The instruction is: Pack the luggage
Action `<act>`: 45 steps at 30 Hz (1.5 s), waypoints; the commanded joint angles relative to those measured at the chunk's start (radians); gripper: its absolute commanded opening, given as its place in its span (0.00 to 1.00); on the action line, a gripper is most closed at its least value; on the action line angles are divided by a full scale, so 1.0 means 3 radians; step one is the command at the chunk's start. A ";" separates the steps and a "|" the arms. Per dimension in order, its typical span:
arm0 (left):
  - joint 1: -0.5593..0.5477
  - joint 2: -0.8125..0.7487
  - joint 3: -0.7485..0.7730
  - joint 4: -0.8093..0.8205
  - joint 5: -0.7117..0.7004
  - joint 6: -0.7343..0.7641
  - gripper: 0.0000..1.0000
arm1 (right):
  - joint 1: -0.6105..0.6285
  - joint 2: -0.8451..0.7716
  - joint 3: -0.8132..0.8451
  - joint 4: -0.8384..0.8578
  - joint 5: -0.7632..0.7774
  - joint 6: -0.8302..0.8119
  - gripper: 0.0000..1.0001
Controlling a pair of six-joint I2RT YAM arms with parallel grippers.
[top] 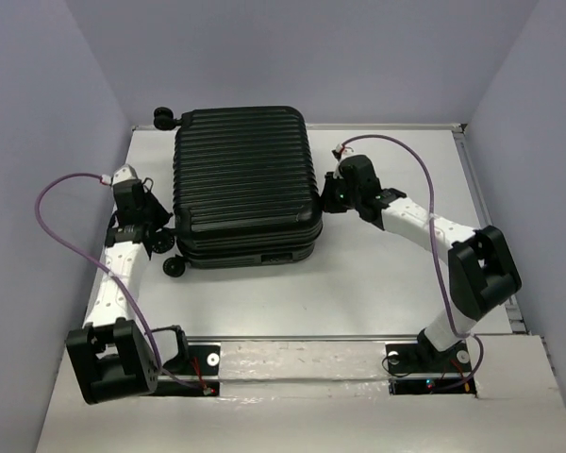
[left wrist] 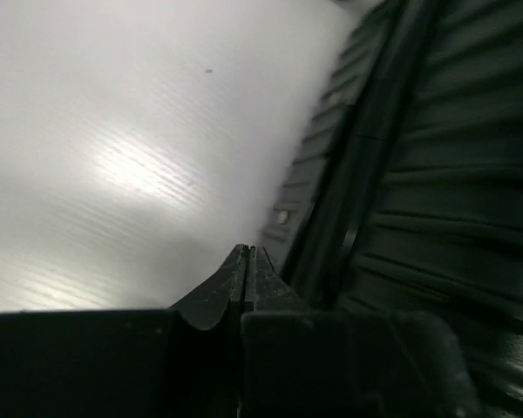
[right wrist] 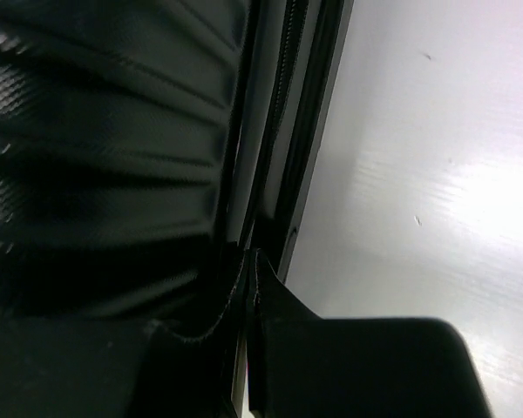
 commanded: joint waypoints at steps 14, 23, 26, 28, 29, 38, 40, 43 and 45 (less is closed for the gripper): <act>-0.1607 -0.0783 -0.0356 -0.0423 0.0197 -0.0266 0.06 | -0.0183 0.1243 0.2066 -0.0381 -0.0834 -0.0242 0.24; -0.1976 -0.1274 -0.0311 -0.0244 0.0392 -0.0732 0.06 | -0.0664 0.1234 0.2784 -0.1117 -0.0703 -0.0405 0.71; -0.2017 -0.1290 0.0103 -0.0289 0.0291 -0.0666 0.06 | -0.0664 0.0856 0.2432 -0.1128 -0.0412 -0.0456 0.64; -0.2017 -0.1223 0.0573 -0.0479 -0.0147 -0.0443 0.18 | -0.0664 0.0499 0.2130 -0.1072 -0.0339 -0.0410 0.50; -0.2017 -0.1187 0.0732 -0.0525 -0.0347 -0.0370 0.27 | -0.0664 0.0360 0.2023 -0.1046 -0.0319 -0.0380 0.30; -0.1935 -0.0473 0.1745 -0.0280 -0.1076 -0.0053 0.75 | -0.0261 -0.1174 0.0057 -0.0305 -0.0037 -0.0088 0.07; -0.1777 -0.0074 0.1934 -0.0300 -0.0999 -0.0042 0.75 | -0.0158 -0.1430 -0.0287 -0.0198 0.0009 -0.0002 0.07; -0.1370 0.0375 0.2251 -0.0265 -0.0546 -0.0072 0.73 | 0.0031 -0.1574 -0.0774 0.0033 0.0014 0.0121 0.07; -0.1154 0.0581 0.2369 -0.0244 -0.0411 -0.0088 0.71 | 0.0067 -0.1584 -0.0912 0.0059 0.0039 0.0122 0.07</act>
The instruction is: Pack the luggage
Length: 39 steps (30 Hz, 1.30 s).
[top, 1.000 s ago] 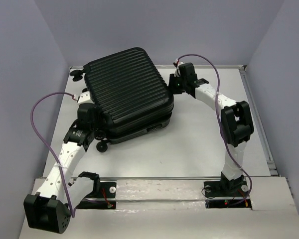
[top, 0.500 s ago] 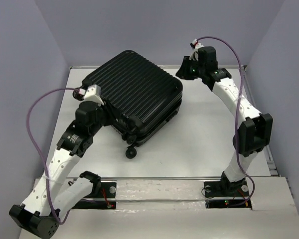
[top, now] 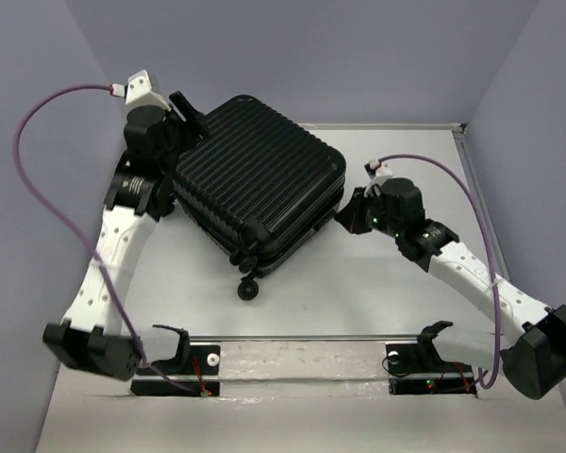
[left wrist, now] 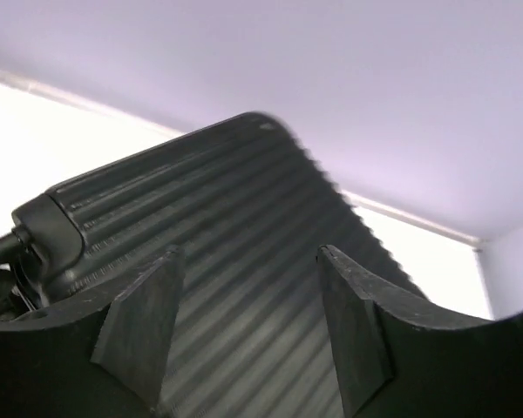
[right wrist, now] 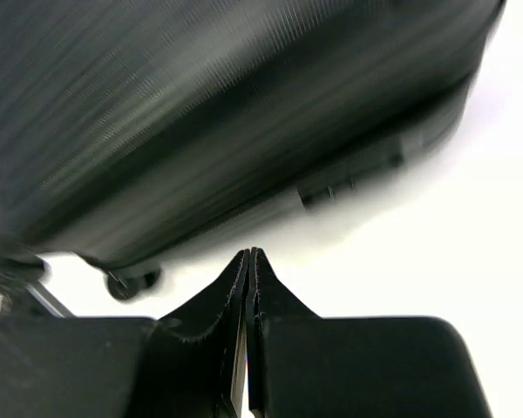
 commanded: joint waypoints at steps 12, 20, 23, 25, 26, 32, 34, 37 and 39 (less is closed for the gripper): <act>0.1174 0.2263 0.1764 -0.0590 0.0541 0.0287 0.67 | 0.0191 0.0193 -0.0744 0.0618 0.0129 0.0314 0.07; 0.1333 0.3183 0.2868 -0.0968 0.0591 0.0359 0.70 | 0.0253 0.0648 -0.0488 0.0772 0.0154 0.0320 0.07; 0.1379 0.3378 0.2900 -0.0918 0.0779 0.0394 0.70 | 0.0283 0.0730 -0.0432 0.0838 0.0149 0.0315 0.07; 0.1379 0.3541 0.2986 -0.0953 0.0913 0.0435 0.70 | 0.0314 0.0766 -0.0386 0.0879 0.0154 0.0310 0.07; 0.1379 0.3588 0.2992 -0.0954 0.0969 0.0445 0.70 | 0.0314 0.0827 -0.0371 0.0889 0.0154 0.0304 0.07; 0.1333 0.3859 0.2895 -0.1035 0.1455 0.0481 0.67 | 0.0314 0.1103 -0.0171 0.0961 0.0190 0.0310 0.07; 0.1272 0.3742 0.2528 -0.0919 0.1502 0.0522 0.66 | 0.0314 0.1170 -0.0135 0.0961 0.0343 0.0294 0.07; 0.1231 0.3298 0.1551 -0.0373 0.1771 0.0350 0.66 | 0.0314 0.1251 -0.0043 0.0961 0.0445 0.0243 0.07; 0.1236 0.2941 0.1082 0.0026 0.1839 0.0135 0.65 | 0.0207 0.1307 0.0023 0.0966 0.0385 0.0253 0.07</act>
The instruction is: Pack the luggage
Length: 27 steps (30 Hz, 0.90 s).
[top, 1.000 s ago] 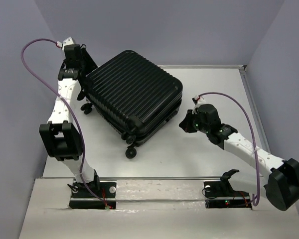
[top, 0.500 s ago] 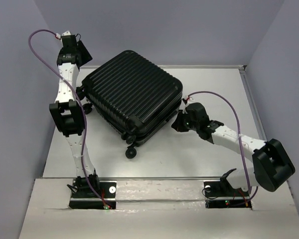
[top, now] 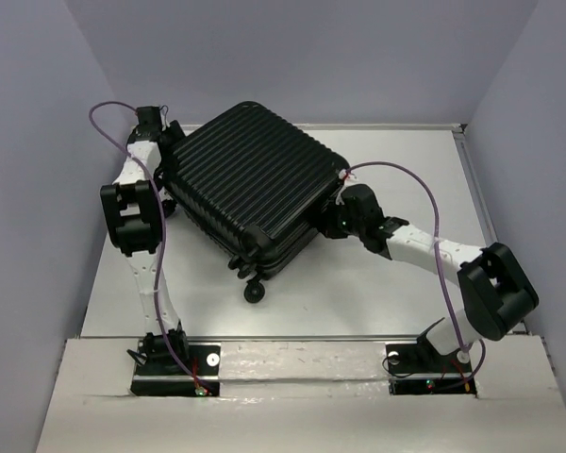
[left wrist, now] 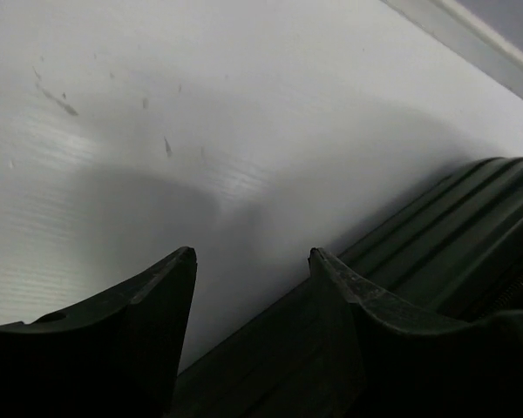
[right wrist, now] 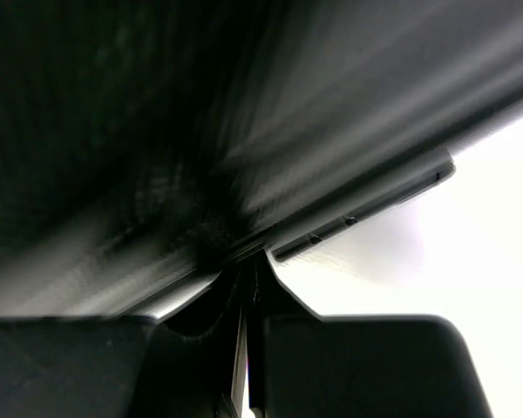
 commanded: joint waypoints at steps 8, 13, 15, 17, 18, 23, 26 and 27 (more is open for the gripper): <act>-0.0101 -0.1829 -0.2585 0.1017 0.0353 -0.0517 0.62 | -0.0527 0.0202 0.0496 0.0222 -0.0319 -0.0187 0.07; -0.0126 -0.2612 -0.3205 0.1069 0.0079 -0.0467 0.66 | -0.0588 0.0427 0.0940 0.0044 -0.0795 -0.0453 0.07; -0.0111 -0.2801 -0.3201 0.0947 -0.0020 -0.0411 0.67 | -0.0588 0.0539 0.1181 0.0003 -0.0973 -0.0448 0.07; -0.0111 -0.2888 -0.3170 0.0931 0.0036 -0.0411 0.70 | -0.0588 0.0652 0.1385 -0.0110 -0.1056 -0.0413 0.07; -0.0111 -0.2924 -0.3134 0.0921 0.0047 -0.0416 0.71 | -0.0588 0.0703 0.1477 -0.0171 -0.1082 -0.0337 0.09; -0.0106 -0.3078 -0.2445 0.0614 -0.0367 -0.0390 0.85 | -0.0588 0.0796 0.1810 -0.0432 -0.0944 -0.0157 0.27; -0.0228 -0.3302 -0.2047 0.0497 -0.0591 -0.0314 0.87 | -0.0588 0.0658 0.1862 -0.0631 -0.0684 -0.0243 0.61; -0.0345 -0.3369 -0.1984 0.0466 -0.0674 -0.0258 0.87 | -0.0588 0.0607 0.1862 -0.0672 -0.0617 -0.0269 0.61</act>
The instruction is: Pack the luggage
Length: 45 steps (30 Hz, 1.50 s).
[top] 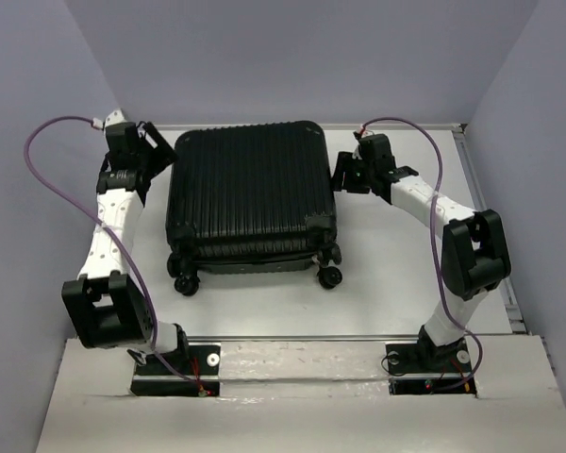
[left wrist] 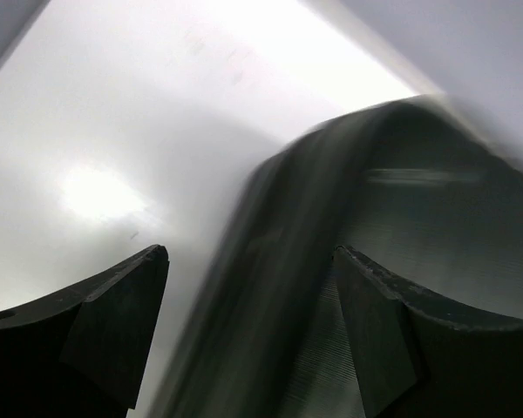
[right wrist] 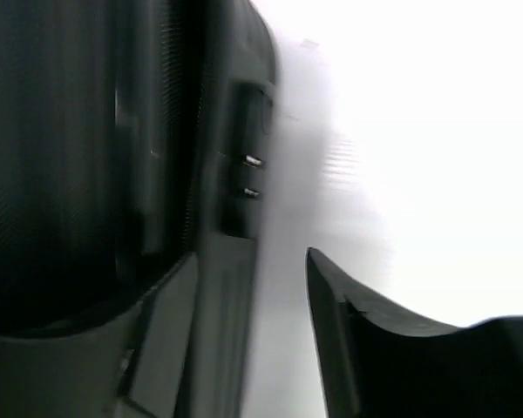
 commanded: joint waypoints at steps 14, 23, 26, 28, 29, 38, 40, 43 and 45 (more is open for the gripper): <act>-0.3232 -0.1196 -0.0592 -0.0012 -0.0925 -0.0291 0.84 | 0.0139 -0.2203 -0.1158 0.0390 -0.0168 0.0108 0.31; -0.4179 -0.0686 -0.0824 0.0612 -0.0828 -0.0727 0.85 | 0.0880 -0.3227 -0.2478 0.0626 -0.0400 0.0317 0.15; -0.4220 -0.0470 -0.0783 0.0765 -0.0863 -0.0788 0.86 | 0.0917 -0.3325 -0.2647 0.0632 -0.0267 0.0389 0.16; -0.4241 -0.0388 -0.0798 0.0959 -0.0792 -0.0829 0.87 | 0.0917 -0.3381 -0.2668 0.0566 -0.0170 0.0389 0.17; -0.4261 -0.0358 -0.0783 0.0965 -0.0787 -0.0839 0.88 | 0.0917 -0.3417 -0.2673 0.0540 -0.0139 0.0389 0.18; -0.4297 -0.0117 -0.0737 0.0914 -0.1405 -0.0941 0.83 | 0.0917 -0.3402 -0.2847 0.0509 -0.0445 0.0312 0.41; -0.4297 -0.0092 -0.0752 0.1041 -0.1410 -0.0957 0.69 | 0.0917 -0.3396 -0.2913 0.0656 -0.0491 0.0343 0.42; -0.4302 -0.0087 -0.0747 0.1144 -0.1431 -0.0967 0.45 | 0.0917 -0.3351 -0.2990 0.0993 -0.0624 0.0394 0.42; -0.4328 -0.0112 -0.0747 0.1225 -0.1466 -0.0967 0.34 | 0.0917 -0.3269 -0.3082 0.1193 -0.0696 0.0466 0.42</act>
